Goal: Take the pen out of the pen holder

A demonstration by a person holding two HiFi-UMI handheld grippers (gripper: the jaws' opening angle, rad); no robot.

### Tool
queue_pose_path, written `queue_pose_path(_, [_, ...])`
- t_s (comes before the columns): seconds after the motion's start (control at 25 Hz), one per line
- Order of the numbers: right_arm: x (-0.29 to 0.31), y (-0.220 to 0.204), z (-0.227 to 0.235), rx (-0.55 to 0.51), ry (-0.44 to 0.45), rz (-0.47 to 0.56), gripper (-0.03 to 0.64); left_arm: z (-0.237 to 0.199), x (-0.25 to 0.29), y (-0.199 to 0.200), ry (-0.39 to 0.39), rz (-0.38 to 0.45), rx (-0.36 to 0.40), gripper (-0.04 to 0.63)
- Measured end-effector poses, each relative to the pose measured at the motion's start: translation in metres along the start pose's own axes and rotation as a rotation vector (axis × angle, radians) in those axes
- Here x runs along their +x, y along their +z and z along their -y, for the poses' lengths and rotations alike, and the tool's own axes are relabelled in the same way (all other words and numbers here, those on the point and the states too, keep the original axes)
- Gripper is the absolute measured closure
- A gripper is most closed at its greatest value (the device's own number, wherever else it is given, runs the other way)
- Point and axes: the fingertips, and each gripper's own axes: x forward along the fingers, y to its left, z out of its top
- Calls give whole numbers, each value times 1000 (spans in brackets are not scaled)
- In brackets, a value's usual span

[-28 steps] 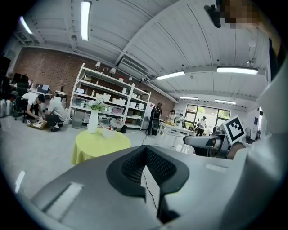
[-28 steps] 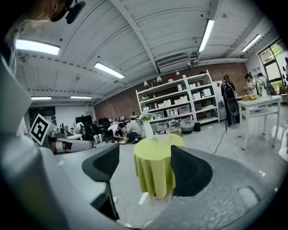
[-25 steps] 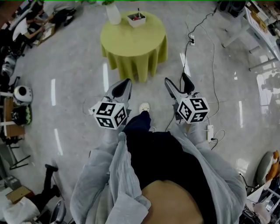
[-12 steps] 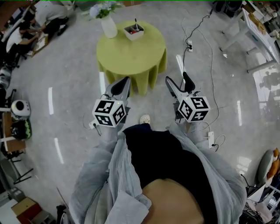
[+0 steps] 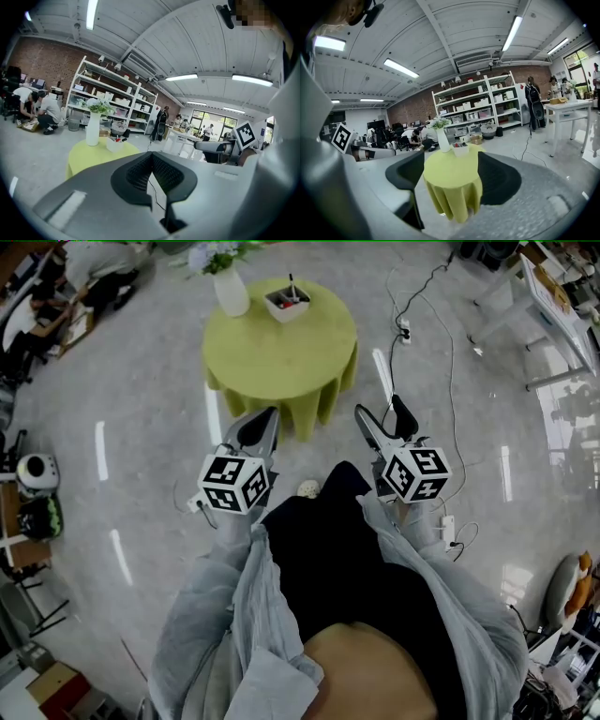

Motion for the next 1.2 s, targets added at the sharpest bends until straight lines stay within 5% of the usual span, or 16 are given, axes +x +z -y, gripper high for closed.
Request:
queue_pose_path(0.52, [29,-7,-15,-31,75,-59,264,-32,-9,-9,89,3,-60,578])
queue_pose_path(1.2, [168,60,42,-45,178,-73,264,-98,114,65,157,15,-42,578])
